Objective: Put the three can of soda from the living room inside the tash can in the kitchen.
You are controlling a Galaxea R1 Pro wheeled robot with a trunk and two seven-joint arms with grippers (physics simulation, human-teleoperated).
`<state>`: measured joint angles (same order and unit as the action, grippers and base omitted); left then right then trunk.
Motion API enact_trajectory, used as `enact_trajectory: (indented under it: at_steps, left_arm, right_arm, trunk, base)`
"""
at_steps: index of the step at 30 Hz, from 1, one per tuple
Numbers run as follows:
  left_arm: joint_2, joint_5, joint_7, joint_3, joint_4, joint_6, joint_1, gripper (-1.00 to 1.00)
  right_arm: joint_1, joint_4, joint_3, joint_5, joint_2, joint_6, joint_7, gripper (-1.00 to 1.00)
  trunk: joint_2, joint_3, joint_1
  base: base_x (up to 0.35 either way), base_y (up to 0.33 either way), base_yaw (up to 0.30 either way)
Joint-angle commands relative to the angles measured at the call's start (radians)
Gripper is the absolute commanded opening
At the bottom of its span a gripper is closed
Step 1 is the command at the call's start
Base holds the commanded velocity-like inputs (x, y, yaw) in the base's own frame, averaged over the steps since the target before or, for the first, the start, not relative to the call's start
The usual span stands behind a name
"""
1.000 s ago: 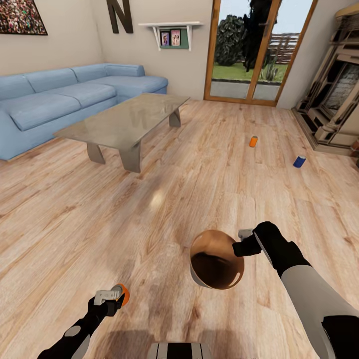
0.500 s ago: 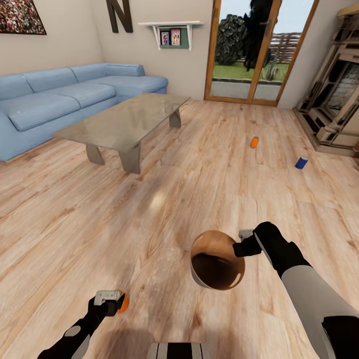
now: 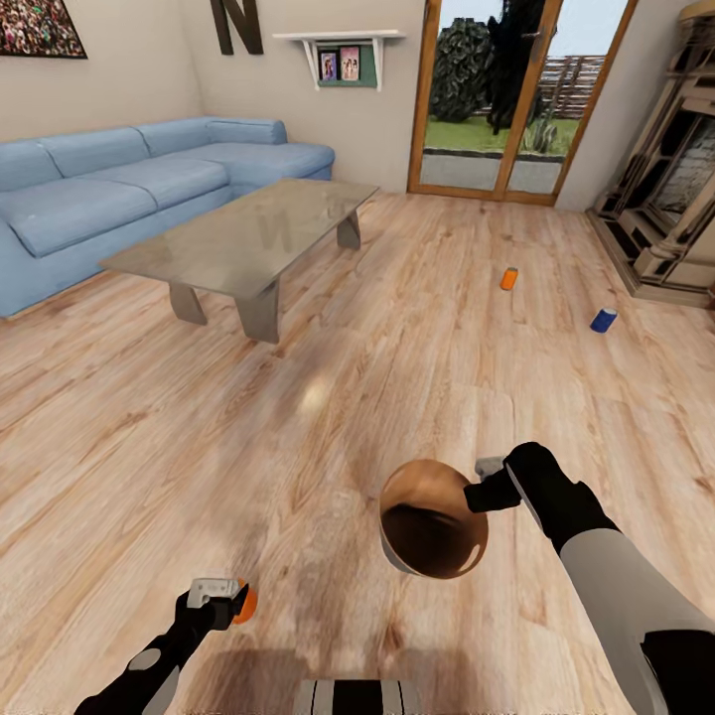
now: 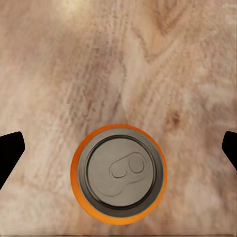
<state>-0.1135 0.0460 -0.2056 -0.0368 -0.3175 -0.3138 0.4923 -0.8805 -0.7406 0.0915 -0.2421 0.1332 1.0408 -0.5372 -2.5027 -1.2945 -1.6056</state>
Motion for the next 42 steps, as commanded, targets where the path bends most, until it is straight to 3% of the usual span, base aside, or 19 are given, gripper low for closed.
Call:
enact_trajectory:
  at_steps: [1, 7, 38, 42]
  left_arm:
    - [0.000, 0.000, 0.000, 0.000, 0.000, 0.000, 0.000, 1.00]
    - [0.000, -0.001, 0.000, 0.000, 0.000, 0.001, 0.000, 1.00]
    - [0.000, 0.002, 0.000, -0.002, -0.002, 0.003, 0.000, 1.00]
    - [0.000, 0.002, -0.001, -0.002, -0.002, 0.003, 0.000, 1.00]
  right_arm:
    - [0.000, 0.000, -0.001, 0.030, 0.000, 0.006, -0.004, -1.00]
    - [0.000, 0.000, -0.001, 0.027, -0.001, 0.006, -0.004, -1.00]
    - [0.002, -0.003, 0.001, 0.025, -0.002, 0.006, -0.004, -1.00]
    - [0.002, -0.003, 0.001, 0.024, -0.001, 0.006, -0.004, -1.00]
  trunk:
    - [0.000, -0.004, 0.000]
    - [-0.002, -0.027, -0.003]
    - [-0.002, -0.027, -0.003]
    - [-0.003, -0.043, -0.005]
  base:
    - [0.000, 0.000, 0.000]
    - [0.000, 0.000, 0.000]
    - [0.047, 0.000, 0.000]
    - [0.003, 0.000, 0.000]
